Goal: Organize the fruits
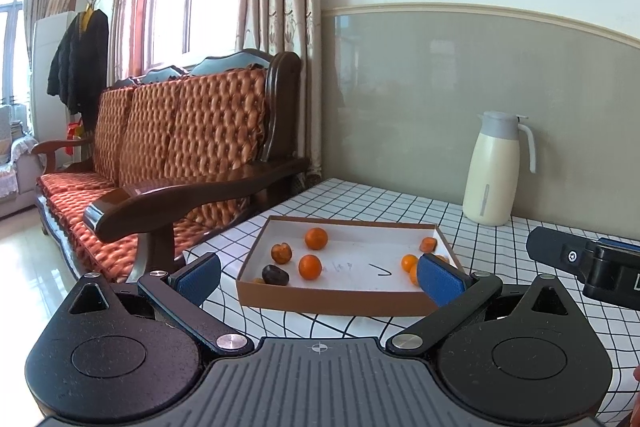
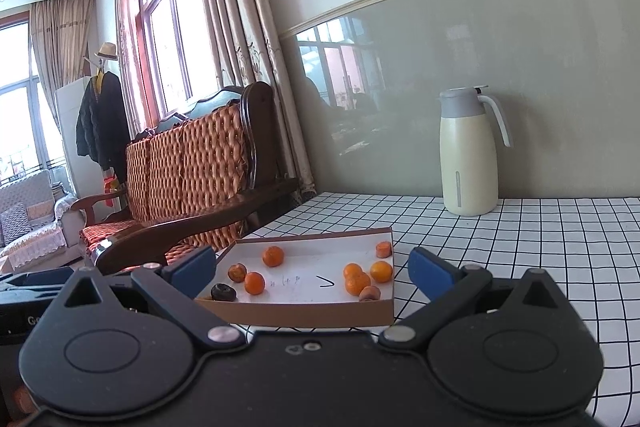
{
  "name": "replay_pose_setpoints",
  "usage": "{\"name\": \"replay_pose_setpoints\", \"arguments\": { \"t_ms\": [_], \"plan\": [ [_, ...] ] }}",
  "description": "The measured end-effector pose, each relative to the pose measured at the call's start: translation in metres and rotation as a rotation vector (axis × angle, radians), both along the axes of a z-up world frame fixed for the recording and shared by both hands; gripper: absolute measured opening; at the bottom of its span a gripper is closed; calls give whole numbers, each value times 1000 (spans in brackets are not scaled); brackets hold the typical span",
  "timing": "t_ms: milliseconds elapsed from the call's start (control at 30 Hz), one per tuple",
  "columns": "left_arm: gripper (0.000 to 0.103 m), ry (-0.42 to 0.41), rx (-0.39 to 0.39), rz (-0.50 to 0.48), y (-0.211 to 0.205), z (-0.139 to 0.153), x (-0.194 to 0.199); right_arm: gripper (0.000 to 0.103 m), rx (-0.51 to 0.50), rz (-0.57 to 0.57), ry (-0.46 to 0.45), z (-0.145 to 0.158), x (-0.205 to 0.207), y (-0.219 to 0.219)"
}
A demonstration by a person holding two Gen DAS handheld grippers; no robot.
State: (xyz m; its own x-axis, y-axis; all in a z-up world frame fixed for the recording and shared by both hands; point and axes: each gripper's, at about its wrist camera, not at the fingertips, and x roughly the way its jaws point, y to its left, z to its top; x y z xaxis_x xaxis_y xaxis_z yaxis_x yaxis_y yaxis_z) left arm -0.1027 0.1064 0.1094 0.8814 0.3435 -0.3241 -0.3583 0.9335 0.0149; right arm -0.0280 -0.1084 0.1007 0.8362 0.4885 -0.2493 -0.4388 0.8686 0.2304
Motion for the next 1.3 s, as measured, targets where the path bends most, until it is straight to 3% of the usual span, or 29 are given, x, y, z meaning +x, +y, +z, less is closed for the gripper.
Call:
{"name": "replay_pose_setpoints", "arguments": {
  "t_ms": [1300],
  "plan": [
    [103, -5, -38, 2, 13, -8, 0, 97, -42, 15, -4, -2, 0, 13]
  ]
}}
